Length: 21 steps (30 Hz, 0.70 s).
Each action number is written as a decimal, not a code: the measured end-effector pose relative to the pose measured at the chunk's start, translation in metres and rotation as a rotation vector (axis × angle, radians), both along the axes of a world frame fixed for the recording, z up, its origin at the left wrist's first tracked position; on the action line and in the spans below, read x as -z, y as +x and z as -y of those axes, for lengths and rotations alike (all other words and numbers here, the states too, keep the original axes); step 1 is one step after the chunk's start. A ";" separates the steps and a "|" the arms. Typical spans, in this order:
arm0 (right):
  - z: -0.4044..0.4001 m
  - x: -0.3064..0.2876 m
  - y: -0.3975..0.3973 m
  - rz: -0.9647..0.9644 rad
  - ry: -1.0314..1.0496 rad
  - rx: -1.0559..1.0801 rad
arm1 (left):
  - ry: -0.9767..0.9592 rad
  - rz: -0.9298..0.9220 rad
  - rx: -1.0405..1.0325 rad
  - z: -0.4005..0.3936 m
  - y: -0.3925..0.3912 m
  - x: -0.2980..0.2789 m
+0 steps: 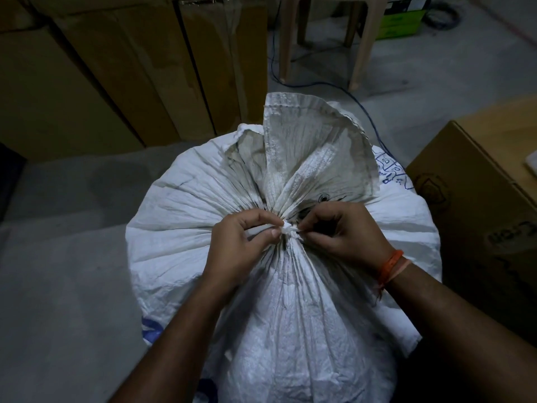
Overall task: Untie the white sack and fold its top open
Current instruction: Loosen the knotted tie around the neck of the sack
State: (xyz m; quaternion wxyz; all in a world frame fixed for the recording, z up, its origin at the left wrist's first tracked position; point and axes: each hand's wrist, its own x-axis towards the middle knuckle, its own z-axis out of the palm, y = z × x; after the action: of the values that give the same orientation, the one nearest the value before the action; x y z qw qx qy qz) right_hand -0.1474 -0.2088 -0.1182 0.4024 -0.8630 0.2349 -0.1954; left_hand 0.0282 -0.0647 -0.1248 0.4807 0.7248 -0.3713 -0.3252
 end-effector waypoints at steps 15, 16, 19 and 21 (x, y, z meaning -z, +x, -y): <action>0.000 0.003 0.002 -0.021 0.037 0.029 | 0.005 0.008 0.002 0.000 -0.001 -0.002; 0.000 0.004 0.002 -0.020 0.037 0.028 | 0.004 0.010 0.004 0.000 -0.001 -0.002; 0.000 0.005 0.002 -0.014 0.044 0.031 | 0.003 0.008 0.004 0.000 0.000 -0.001; 0.000 0.005 0.003 -0.014 0.049 0.036 | 0.004 0.013 0.004 0.000 0.000 0.000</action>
State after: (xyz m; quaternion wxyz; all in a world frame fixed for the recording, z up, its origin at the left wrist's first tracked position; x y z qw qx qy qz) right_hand -0.1445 -0.2084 -0.1235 0.4181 -0.8499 0.2577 -0.1908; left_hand 0.0284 -0.0643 -0.1250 0.4762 0.7272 -0.3752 -0.3219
